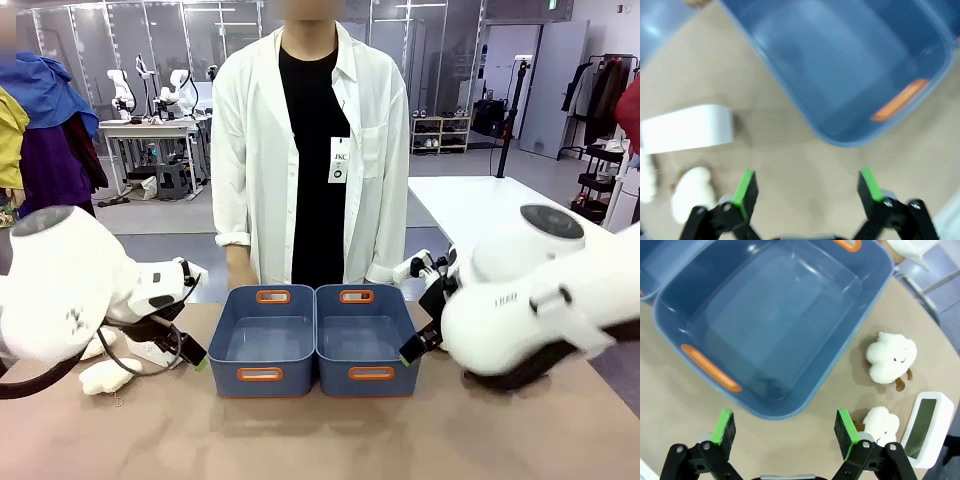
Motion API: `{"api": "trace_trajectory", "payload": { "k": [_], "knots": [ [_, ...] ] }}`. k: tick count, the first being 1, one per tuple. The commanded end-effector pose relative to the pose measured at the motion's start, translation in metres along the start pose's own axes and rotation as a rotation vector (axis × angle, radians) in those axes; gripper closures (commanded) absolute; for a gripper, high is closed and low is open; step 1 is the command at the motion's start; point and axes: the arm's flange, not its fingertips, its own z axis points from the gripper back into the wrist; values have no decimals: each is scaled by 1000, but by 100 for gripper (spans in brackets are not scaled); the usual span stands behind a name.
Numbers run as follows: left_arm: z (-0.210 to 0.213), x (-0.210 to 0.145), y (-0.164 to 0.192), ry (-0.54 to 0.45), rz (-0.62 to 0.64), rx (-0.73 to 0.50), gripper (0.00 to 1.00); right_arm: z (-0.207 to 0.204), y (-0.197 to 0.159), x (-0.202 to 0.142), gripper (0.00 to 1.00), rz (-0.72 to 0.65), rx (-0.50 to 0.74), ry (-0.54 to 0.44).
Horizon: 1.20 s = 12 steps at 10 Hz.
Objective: Sort the digital clocks into the basket.
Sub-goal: Pick up the Digital clock from the table and place it into the empty Plastic storage basket.
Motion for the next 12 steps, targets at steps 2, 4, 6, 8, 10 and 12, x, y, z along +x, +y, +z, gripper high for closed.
{"api": "trace_trajectory", "payload": {
  "k": [2,4,6,8,10,12],
  "knots": [
    [68,9,59,63,116,-531,0,54,-64,14,0,-127,409,10],
    [92,-13,108,-100,322,-941,0,79,-118,-11,0,-295,810,-93],
    [125,-75,151,-306,469,-1111,0,112,-158,-78,0,-480,995,-245],
    [151,-159,204,-458,605,-1041,0,152,-203,-158,0,-614,932,-400],
    [203,-250,255,-701,711,-922,0,193,-254,-237,0,-859,793,-515],
    [225,-298,279,-703,830,-756,0,219,-270,-272,0,-950,702,-600]
  ]
}}
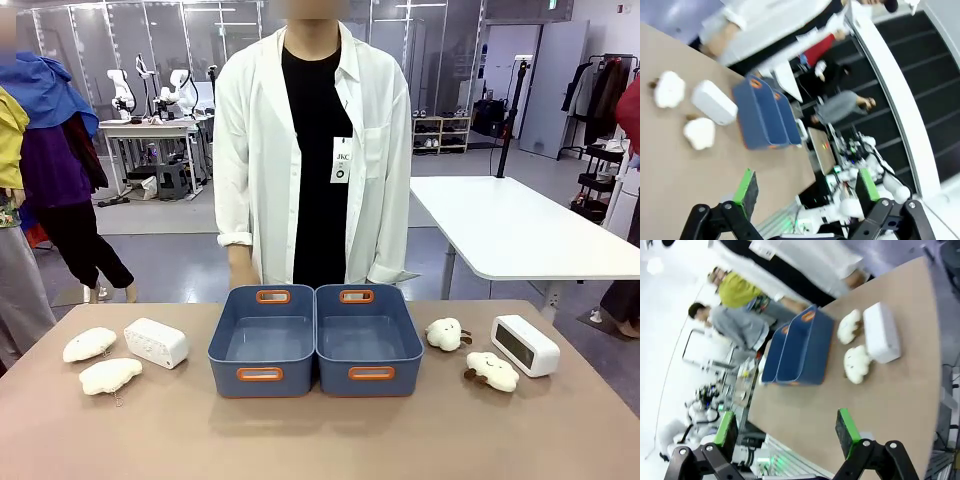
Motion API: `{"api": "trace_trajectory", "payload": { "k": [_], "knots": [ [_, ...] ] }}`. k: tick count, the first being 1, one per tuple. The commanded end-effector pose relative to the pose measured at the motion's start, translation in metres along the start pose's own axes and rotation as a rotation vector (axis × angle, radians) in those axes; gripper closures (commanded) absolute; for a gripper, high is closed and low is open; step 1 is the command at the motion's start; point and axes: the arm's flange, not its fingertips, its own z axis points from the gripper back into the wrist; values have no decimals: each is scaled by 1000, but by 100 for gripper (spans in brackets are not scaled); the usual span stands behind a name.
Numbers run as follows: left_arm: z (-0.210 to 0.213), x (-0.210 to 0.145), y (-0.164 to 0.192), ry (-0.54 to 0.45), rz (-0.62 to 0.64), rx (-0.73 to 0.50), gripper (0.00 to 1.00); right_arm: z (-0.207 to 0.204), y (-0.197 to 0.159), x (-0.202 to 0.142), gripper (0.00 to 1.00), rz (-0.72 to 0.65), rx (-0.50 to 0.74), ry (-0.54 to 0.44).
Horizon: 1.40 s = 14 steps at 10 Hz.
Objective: Sort the digital clocks into the basket.
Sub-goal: Pick up the Digital clock from the table and place it into the empty Plastic storage basket.
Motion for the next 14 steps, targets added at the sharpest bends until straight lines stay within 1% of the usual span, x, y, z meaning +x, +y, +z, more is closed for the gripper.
{"api": "trace_trajectory", "payload": {
  "k": [1,2,14],
  "knots": [
    [-8,18,1,-36,-14,72,0,-20,14,11,0,-10,-77,-19],
    [0,0,0,0,0,0,0,0,0,0,0,0,0,0],
    [0,0,0,0,0,0,0,0,0,0,0,0,0,0]
  ]
}}
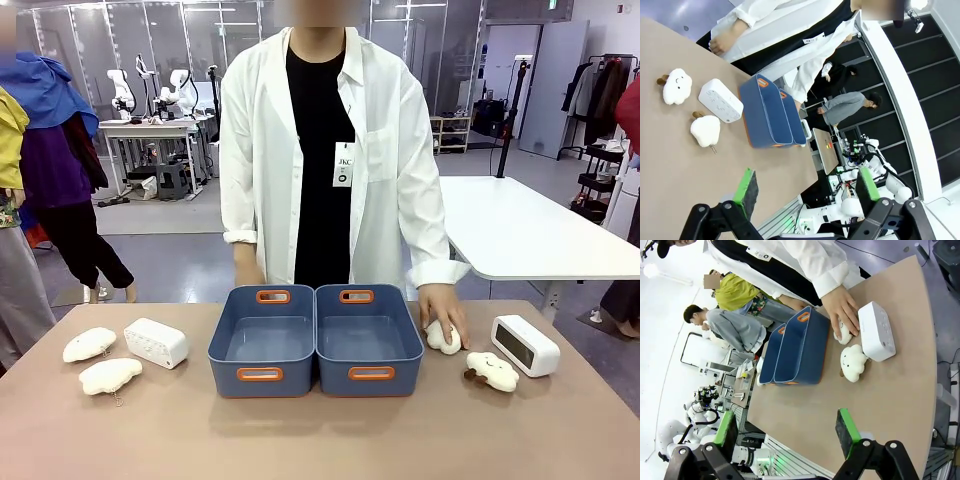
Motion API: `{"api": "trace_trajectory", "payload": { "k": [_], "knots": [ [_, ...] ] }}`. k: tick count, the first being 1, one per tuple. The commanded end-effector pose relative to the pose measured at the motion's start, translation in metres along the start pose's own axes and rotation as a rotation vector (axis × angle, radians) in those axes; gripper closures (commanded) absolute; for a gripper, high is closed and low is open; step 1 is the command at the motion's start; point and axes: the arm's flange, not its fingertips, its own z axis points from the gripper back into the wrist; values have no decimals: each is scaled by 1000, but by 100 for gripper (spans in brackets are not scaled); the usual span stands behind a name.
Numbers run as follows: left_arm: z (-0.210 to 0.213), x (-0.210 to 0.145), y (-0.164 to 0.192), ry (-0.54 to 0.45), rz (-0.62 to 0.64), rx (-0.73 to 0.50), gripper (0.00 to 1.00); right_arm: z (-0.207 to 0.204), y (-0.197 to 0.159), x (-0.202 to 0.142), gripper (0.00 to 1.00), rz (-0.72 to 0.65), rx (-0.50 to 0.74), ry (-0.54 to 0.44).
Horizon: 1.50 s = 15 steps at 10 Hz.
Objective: Sort the digital clocks into the basket.
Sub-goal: Pick up the Digital clock from the table and place it into the empty Plastic storage basket.
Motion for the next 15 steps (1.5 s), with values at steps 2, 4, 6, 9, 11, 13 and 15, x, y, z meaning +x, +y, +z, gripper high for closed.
{"api": "trace_trajectory", "payload": {
  "k": [2,4,6,9,11,13,15],
  "knots": [
    [2,-1,-2,-10,-15,-21,0,1,2,0,0,12,9,-8],
    [2,-1,-2,-10,-15,-21,0,1,2,0,0,12,9,-8],
    [2,-1,-2,-10,-15,-21,0,1,2,0,0,12,9,-8],
    [2,-1,-2,-10,-15,-21,0,1,2,0,0,12,9,-8],
    [-1,5,-23,49,-9,0,0,1,2,0,0,12,9,-8],
    [-26,20,-51,111,136,212,0,1,2,0,0,12,9,-8],
    [-68,38,-92,200,164,341,0,1,2,0,0,12,9,-8]
  ]
}}
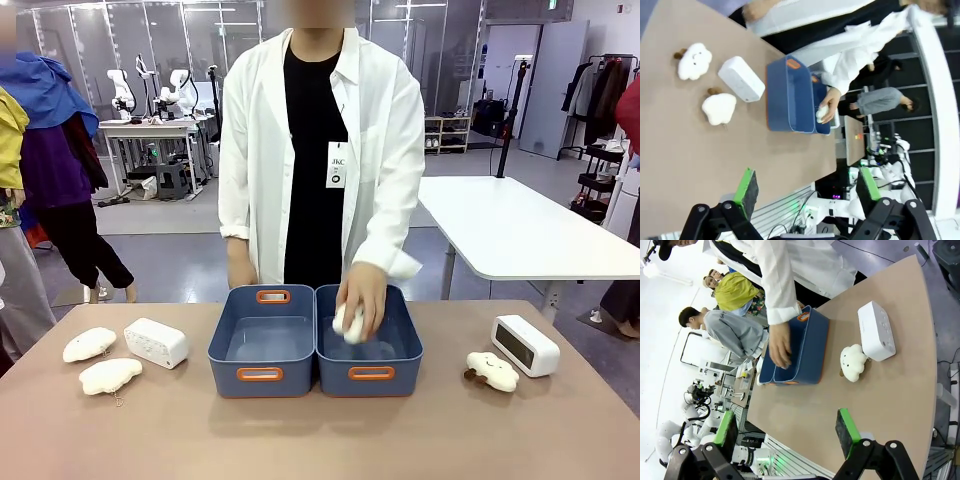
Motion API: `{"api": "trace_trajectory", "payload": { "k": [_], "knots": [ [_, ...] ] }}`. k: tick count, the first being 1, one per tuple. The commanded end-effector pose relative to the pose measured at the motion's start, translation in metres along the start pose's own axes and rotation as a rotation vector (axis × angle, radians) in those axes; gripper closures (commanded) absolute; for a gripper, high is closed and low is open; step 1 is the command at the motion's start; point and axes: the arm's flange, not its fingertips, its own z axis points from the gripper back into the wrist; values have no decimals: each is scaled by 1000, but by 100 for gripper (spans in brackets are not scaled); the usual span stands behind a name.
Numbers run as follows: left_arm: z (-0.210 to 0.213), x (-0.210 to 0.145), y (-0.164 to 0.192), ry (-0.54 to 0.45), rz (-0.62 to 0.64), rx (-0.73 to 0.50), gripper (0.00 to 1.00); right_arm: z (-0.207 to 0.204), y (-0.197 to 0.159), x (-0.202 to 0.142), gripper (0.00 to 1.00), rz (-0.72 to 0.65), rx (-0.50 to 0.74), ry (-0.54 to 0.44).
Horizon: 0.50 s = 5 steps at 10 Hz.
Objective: Sort the digital clocks into the basket.
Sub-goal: Pick up the Digital clock from the table and place it into the empty Plastic storage basket.
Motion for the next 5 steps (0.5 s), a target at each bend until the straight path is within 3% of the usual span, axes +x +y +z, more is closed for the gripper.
{"api": "trace_trajectory", "payload": {
  "k": [1,3,5],
  "knots": [
    [-34,5,-44,102,63,182,0,1,2,0,0,13,11,-11],
    [-98,16,-81,119,59,396,0,1,2,0,0,13,11,-11],
    [-169,32,-85,119,123,566,0,1,2,0,0,13,11,-11]
  ]
}}
